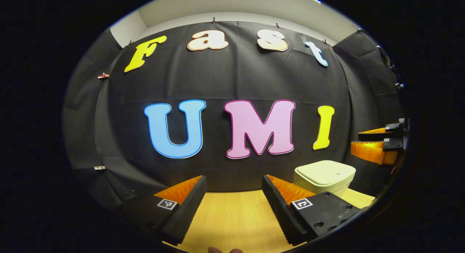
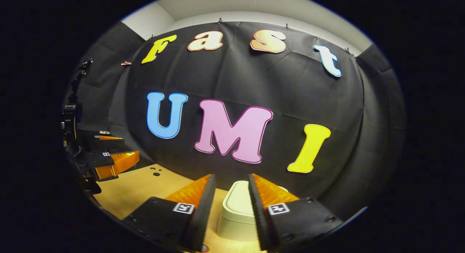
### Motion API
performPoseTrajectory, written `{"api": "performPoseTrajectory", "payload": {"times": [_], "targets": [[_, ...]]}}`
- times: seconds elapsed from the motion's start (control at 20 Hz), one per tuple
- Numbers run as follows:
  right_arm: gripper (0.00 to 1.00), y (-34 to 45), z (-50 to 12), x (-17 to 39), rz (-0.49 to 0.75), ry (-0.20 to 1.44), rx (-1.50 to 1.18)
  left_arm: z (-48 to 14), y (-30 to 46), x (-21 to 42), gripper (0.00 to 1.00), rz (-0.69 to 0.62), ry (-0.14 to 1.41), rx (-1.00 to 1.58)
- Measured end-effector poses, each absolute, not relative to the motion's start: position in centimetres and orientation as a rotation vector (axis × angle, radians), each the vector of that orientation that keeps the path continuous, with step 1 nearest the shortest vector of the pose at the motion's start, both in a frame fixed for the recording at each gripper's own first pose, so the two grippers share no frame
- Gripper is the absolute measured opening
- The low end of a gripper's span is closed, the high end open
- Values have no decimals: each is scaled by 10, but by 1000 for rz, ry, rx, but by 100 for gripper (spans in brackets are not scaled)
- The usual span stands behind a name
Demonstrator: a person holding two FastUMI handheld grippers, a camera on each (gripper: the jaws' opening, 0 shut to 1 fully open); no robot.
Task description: Press the lid of the desktop garbage bin to open it, pick up the crumpled paper on the desktop and throw it into the bin, then pick up the pop can on the desktop and drop it into the bin, and finally close the garbage bin lid.
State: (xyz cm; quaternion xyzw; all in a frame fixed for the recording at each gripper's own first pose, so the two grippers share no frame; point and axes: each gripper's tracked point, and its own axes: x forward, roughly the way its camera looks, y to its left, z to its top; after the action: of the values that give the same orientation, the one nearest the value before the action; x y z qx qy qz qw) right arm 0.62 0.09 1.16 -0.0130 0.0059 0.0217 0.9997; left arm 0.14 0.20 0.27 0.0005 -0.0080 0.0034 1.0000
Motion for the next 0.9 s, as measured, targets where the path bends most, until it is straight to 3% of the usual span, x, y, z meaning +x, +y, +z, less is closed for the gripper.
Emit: {"api": "performPoseTrajectory", "payload": {"times": [0.05,0.15,0.25,0.9], "targets": [[35,-2,12,7,43,21,-26,3,2,1,98,6,-16,0],[16,-9,11,11,47,39,-4,4,2,2,98,6,-18,-1],[5,-13,9,9,69,68,37,4,2,2,98,7,-20,-2],[5,-71,-29,69,133,382,105,2,0,0,98,13,-22,-10]]}}
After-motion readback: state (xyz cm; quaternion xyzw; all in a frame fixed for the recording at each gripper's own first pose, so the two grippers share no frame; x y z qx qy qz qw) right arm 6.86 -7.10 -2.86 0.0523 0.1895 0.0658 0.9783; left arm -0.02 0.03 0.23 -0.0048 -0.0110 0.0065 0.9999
